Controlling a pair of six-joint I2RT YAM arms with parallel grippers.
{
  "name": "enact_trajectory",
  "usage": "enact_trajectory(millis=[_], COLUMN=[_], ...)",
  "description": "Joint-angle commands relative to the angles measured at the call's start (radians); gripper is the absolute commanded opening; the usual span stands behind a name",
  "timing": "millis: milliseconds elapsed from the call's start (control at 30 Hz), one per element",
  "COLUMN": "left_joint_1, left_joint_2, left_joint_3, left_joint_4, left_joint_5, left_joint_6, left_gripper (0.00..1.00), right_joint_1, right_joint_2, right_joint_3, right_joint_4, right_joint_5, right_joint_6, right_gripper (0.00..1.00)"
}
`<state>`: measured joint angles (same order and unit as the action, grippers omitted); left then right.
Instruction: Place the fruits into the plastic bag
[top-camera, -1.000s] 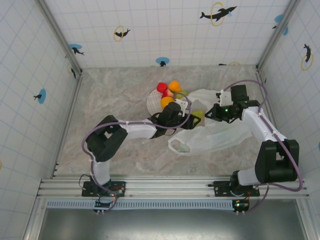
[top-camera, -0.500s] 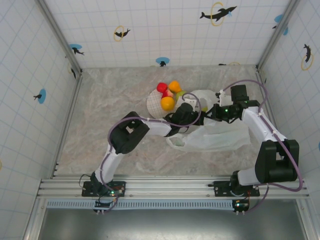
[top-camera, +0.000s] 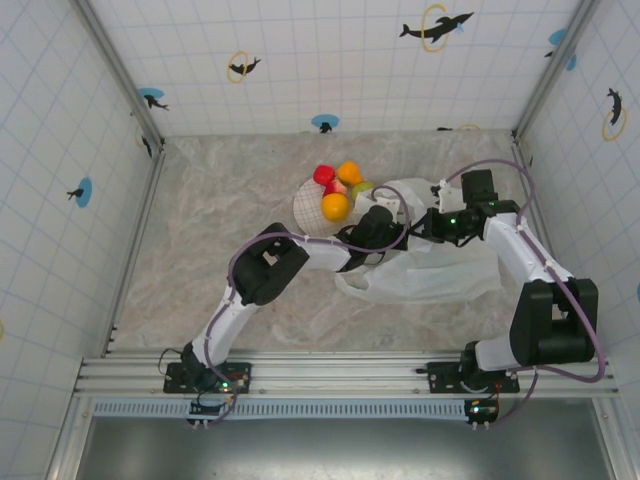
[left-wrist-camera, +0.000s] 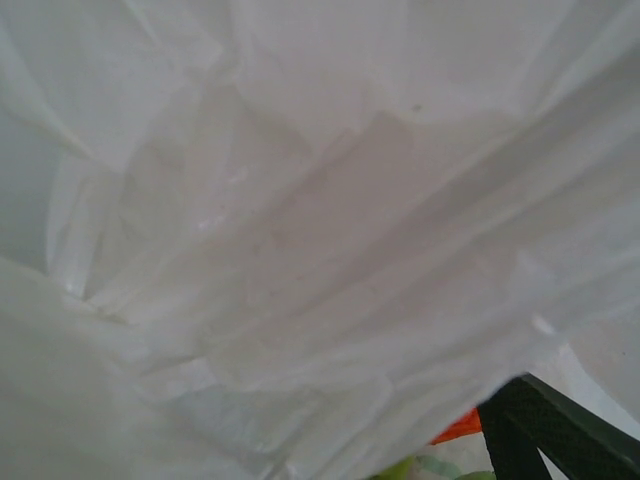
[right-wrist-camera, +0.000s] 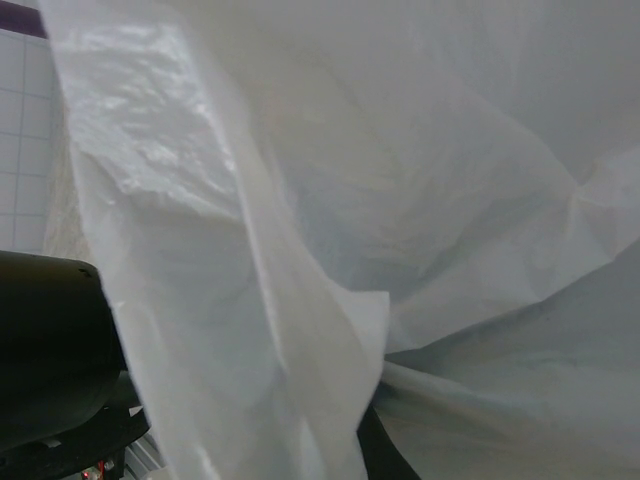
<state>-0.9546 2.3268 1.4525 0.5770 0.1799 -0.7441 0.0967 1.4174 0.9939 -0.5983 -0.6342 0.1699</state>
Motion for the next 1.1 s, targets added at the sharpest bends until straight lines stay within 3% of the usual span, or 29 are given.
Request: enact_trajectory(millis=[0, 400, 733, 900, 1067], left_joint_1=[0.002, 0.058, 0.093, 0.120, 0.121], left_joint_2=[-0.026, -0.298, -0.627, -0.663, -0.579], left_joint_3=[-0.022, -0.314, -0.553, -0.590, -0.538], left_joint_4=[0.028, 0.011, -0.279, -0.374, -0.350], left_joint_5=[0.031, 0.070, 0.013, -0.014, 0.091], left_joint_6=[0.008, 0.078, 0.295, 0.227, 0.130], left_gripper=[0.82, 0.83, 0.82, 0.77, 0.75], right_joint_1=[-0.006, -0.034, -0.038, -0.035, -0.031], right_joint_2=[0.006, -0.005, 0.005, 0.009, 0.014], right_joint_3=[0.040, 0.051, 0.081, 0.079, 0.086], right_joint_4=[-0.016, -0.045, -0.074, -0.071, -0.076], right_joint_5=[-0.016, 0.034, 0.080, 0.082, 0.085], right_joint_6=[-0.014, -0.033, -0.053, -0.050, -0.049], right_gripper=[0.00, 0.00, 0.00, 0.00, 0.00])
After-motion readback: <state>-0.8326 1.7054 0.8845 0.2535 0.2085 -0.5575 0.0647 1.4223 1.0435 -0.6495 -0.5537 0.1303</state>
